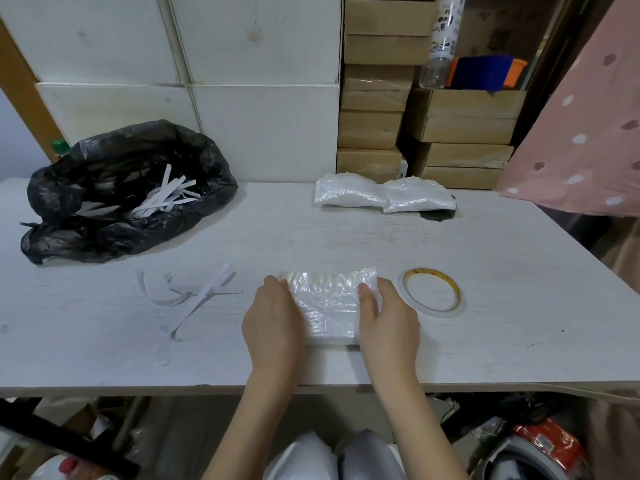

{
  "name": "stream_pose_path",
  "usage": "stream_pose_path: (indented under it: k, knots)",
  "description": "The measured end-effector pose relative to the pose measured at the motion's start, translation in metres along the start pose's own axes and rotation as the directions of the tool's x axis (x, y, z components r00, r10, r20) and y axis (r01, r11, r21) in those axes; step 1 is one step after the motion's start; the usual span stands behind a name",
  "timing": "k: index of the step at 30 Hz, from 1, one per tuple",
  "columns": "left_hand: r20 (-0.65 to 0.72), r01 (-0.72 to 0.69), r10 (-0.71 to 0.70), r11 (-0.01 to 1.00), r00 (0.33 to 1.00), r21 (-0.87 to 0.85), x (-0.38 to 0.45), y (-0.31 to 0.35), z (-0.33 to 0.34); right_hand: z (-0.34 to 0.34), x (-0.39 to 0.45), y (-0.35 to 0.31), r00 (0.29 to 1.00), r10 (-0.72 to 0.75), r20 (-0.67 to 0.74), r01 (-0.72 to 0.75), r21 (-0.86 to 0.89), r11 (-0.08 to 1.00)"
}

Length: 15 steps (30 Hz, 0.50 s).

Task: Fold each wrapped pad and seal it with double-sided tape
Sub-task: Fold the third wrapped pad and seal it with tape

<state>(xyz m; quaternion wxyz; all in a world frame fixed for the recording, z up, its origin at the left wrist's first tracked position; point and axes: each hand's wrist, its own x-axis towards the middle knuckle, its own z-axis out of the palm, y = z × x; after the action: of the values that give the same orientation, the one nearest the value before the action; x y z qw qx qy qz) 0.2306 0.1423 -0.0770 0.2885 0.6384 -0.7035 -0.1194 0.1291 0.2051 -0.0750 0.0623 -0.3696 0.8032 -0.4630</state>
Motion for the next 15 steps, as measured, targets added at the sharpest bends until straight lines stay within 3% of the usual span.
stream_pose_path:
  k: [12, 15]
  knots:
    - [-0.027, -0.063, 0.065, 0.996, 0.998, 0.057, 0.0083, 0.0009, 0.008, 0.0037, -0.002, 0.0011, 0.997, 0.057, -0.058, -0.056, 0.025, 0.998]
    - [0.023, -0.05, 0.048, 0.995, 0.999, 0.09, 0.0092, -0.0003, 0.0078, 0.0017, -0.0007, -0.0032, 0.99, 0.132, -0.045, -0.131, 0.03, 0.991]
